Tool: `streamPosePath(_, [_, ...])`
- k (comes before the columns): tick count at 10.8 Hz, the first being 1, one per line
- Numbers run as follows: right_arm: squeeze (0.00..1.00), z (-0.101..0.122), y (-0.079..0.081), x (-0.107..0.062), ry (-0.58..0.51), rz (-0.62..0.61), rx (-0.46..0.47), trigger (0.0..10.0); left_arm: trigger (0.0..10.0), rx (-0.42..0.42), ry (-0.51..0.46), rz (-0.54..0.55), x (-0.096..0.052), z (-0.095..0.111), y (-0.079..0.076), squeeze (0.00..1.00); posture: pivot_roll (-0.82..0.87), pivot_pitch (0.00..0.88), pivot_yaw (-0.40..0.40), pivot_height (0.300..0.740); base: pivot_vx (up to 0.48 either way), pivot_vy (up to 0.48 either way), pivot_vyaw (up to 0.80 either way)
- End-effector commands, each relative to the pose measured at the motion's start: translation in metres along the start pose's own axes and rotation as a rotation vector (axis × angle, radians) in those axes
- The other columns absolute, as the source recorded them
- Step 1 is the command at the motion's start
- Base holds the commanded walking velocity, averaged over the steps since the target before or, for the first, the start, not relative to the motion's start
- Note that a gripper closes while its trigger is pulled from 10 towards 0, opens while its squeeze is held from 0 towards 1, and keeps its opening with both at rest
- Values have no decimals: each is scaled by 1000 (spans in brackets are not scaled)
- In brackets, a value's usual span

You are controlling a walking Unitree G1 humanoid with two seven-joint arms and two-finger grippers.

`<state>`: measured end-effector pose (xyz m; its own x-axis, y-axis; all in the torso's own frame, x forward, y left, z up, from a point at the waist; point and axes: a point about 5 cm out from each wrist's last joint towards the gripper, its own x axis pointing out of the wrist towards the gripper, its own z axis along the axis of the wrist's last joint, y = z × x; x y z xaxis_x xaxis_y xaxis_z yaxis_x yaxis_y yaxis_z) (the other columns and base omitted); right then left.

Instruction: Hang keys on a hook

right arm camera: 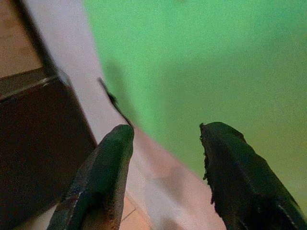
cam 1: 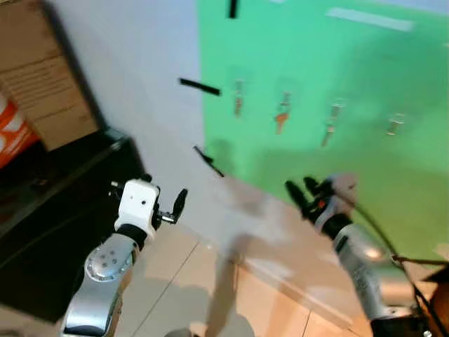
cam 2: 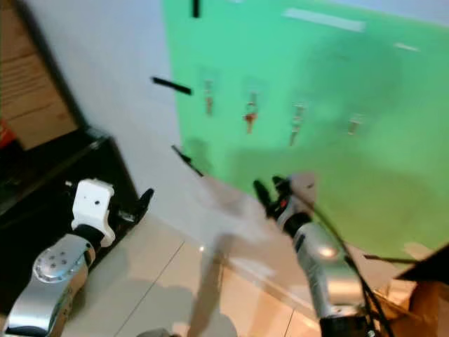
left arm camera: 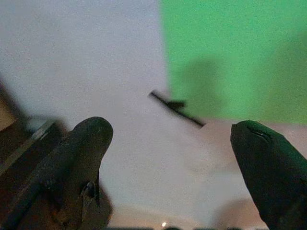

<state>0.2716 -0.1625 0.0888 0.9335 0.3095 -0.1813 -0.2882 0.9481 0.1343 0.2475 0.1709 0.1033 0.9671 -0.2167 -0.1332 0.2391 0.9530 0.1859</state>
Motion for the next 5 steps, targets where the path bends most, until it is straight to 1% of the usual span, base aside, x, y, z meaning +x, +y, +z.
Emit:
streamPosePath(1, [1000,-1,4,2,-22,-13,-18,10000,10000,13,2,44,-1,-1,6,0,-10,0,-5,740,0,0,800])
streamPosePath(2, [1000,-4,6,2,-12,-18,0,10000,10000,18,6,46,-1,-1,6,0,-10,0,-4,740,262,0,794])
streamPosePath(3, [1000,-8,6,3,6,-56,22,10000,10000,27,8,48,1,-1,7,0,-12,0,0,740,281,0,781])
streamPosePath(4, [1000,-13,7,4,27,-70,46,10000,10000,27,6,52,2,-1,6,0,-13,0,3,740,304,0,781])
streamPosePath(5, [1000,-14,9,4,40,-61,42,10000,10000,31,-2,49,3,0,6,0,-16,0,7,740,311,0,781])
